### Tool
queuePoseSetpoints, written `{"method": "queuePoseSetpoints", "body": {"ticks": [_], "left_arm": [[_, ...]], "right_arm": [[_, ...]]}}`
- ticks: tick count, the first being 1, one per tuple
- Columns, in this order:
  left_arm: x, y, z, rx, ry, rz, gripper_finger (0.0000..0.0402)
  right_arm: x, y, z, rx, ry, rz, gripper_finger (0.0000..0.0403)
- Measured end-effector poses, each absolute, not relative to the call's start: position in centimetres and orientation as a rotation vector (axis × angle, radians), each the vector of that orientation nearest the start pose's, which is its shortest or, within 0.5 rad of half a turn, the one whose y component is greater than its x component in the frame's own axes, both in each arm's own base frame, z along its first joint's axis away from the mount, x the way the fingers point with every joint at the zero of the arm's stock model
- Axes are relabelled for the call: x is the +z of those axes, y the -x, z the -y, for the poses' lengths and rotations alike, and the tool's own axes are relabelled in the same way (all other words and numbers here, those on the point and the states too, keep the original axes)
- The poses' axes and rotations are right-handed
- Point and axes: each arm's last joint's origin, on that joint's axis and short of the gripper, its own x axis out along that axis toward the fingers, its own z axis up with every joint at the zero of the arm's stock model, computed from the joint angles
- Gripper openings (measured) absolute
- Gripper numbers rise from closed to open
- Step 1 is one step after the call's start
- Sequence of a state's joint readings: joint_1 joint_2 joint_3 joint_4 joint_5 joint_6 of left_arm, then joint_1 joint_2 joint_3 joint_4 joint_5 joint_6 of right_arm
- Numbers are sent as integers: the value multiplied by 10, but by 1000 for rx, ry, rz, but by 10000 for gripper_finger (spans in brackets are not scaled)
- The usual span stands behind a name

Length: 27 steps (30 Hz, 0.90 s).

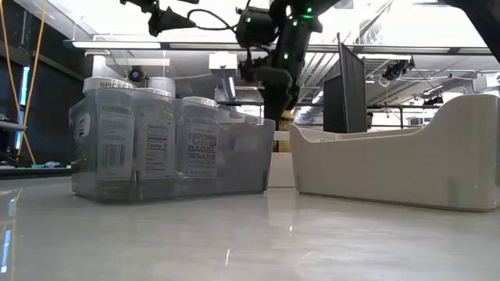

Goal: Sort spices by type
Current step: Put the yellow seasoning bottle into the white bin

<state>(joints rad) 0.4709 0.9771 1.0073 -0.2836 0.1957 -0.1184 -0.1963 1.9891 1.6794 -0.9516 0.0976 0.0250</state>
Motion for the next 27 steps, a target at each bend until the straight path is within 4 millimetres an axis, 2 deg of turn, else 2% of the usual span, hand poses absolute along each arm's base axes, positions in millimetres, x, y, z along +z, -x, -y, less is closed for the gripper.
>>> {"method": "queuePoseSetpoints", "body": {"ticks": [5, 10, 15, 20, 27], "left_arm": [[366, -188, -90, 290, 201, -224, 305], [366, -188, -90, 290, 201, -224, 305], [366, -188, -90, 290, 201, -224, 305], [365, -188, -90, 290, 201, -226, 305], [365, -188, -90, 289, 202, -227, 305]], "right_arm": [[222, -404, 84, -277, -43, -1297, 220], [221, -406, 85, -296, -29, -1289, 288], [225, -407, 85, -293, -24, -1282, 302], [235, -407, 85, -284, -14, -1283, 305], [261, -407, 82, -203, -41, -1284, 306]]}}
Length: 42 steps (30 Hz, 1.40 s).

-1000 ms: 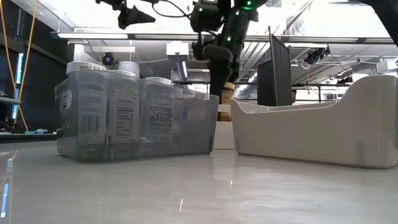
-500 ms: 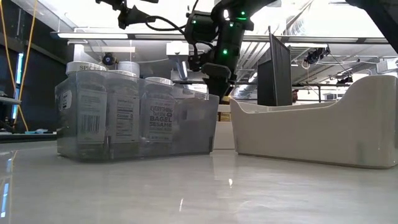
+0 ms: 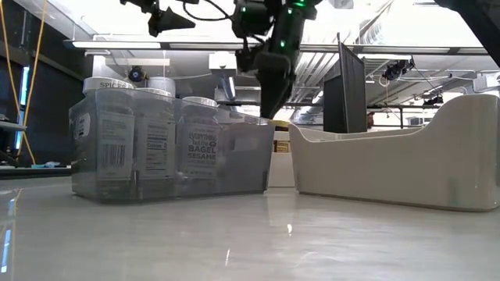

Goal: Sort spices by type
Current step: Put the yellow seasoning bottle into the white bin

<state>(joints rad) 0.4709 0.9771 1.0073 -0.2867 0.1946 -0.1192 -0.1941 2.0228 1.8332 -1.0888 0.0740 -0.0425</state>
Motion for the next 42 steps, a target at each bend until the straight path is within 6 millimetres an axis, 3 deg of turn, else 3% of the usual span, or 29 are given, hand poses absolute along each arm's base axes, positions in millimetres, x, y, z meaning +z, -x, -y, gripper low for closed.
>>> {"method": "queuePoseSetpoints", "body": {"ticks": [5, 8, 11, 15, 17, 25, 42], "left_arm": [[365, -188, -90, 289, 203, -228, 305], [365, -188, -89, 289, 204, -233, 305], [364, -188, -89, 289, 205, -237, 305], [364, -188, -89, 289, 207, -241, 305], [364, -188, -89, 289, 207, -242, 305], [364, -188, -89, 289, 207, -242, 305], [364, -188, -90, 311, 204, -242, 305]], "right_arm": [[291, -411, 72, -138, -4, -1231, 305], [298, -410, 62, -109, 11, -1237, 281], [287, -406, 49, -47, 17, -1306, 214], [261, -403, 37, 34, 61, -1379, 57], [249, -404, 36, 61, 58, -1381, 19], [219, -399, 51, -51, 85, -1410, 6], [218, -402, 60, -126, 136, -1370, 1]]}}
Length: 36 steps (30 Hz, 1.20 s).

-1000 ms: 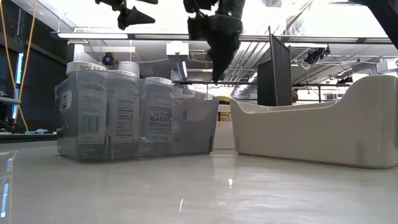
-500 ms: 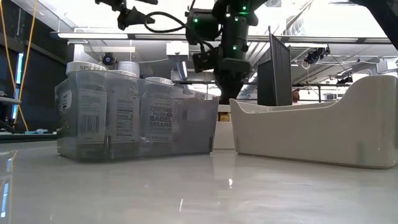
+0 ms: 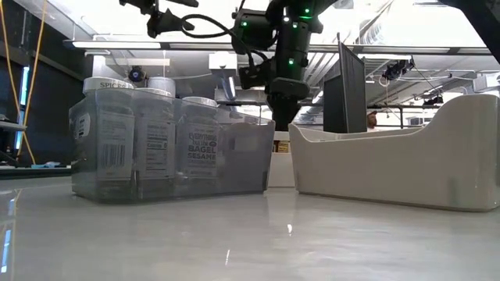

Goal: Sort spices by type
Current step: Put the yellow seasoning bottle into the white bin

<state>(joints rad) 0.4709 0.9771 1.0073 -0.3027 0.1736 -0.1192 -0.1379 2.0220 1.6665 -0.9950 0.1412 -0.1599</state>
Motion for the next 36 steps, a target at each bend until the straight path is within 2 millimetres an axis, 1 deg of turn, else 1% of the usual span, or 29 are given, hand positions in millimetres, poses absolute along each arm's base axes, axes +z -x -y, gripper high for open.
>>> {"method": "queuePoseSetpoints", "body": {"ticks": [17, 22, 25, 27, 29, 31, 33, 34, 36], "left_arm": [[364, -188, -90, 323, 202, -241, 305], [364, -188, -90, 325, 202, -241, 305], [364, -188, -90, 325, 202, -241, 305], [364, -188, -90, 325, 202, -241, 305], [364, -188, -90, 325, 202, -241, 305], [364, -188, -90, 325, 202, -241, 305], [364, -188, -90, 325, 202, -241, 305], [364, -188, -90, 325, 202, -241, 305], [364, -188, -90, 325, 202, -241, 305]], "right_arm": [[220, -408, 61, -160, 160, -1308, 0], [222, -407, 51, -84, 130, -1312, 0], [235, -404, 43, -42, 113, -1271, 0], [250, -398, 40, -27, 99, -1233, 0], [268, -391, 41, -50, 77, -1201, 0], [288, -382, 45, -102, 24, -1145, 0], [307, -371, 54, -183, -47, -1090, 1], [314, -366, 60, -232, -87, -1065, 2], [323, -356, 69, -310, -178, -1051, 8]]}}
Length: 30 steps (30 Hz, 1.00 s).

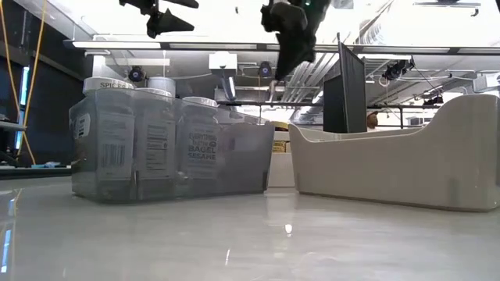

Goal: Sort spices by type
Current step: Put the yellow seasoning bottle into the white bin

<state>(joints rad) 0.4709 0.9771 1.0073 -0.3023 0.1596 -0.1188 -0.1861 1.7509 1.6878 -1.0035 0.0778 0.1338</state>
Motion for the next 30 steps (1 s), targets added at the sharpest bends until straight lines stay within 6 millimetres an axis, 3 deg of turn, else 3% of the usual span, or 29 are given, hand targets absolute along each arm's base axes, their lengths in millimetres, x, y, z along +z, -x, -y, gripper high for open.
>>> {"method": "queuePoseSetpoints", "body": {"ticks": [3, 7, 10, 18, 24, 30], "left_arm": [[364, -188, -90, 324, 202, -241, 305], [364, -188, -90, 322, 183, -244, 305], [364, -188, -90, 319, 167, -247, 305], [364, -188, -89, 286, 170, -247, 305], [364, -188, -87, 203, 180, -246, 305], [364, -189, -87, 198, 222, -242, 305]], "right_arm": [[331, -342, 74, -336, -302, -1060, 29], [339, -325, 54, -297, -440, -1148, 84], [339, -316, 24, -298, -502, -1259, 139], [335, -284, -84, -231, -569, -1574, 275], [331, -268, -141, -215, -763, -1729, 298], [308, -253, -192, -88, -641, -1955, 298]]}}
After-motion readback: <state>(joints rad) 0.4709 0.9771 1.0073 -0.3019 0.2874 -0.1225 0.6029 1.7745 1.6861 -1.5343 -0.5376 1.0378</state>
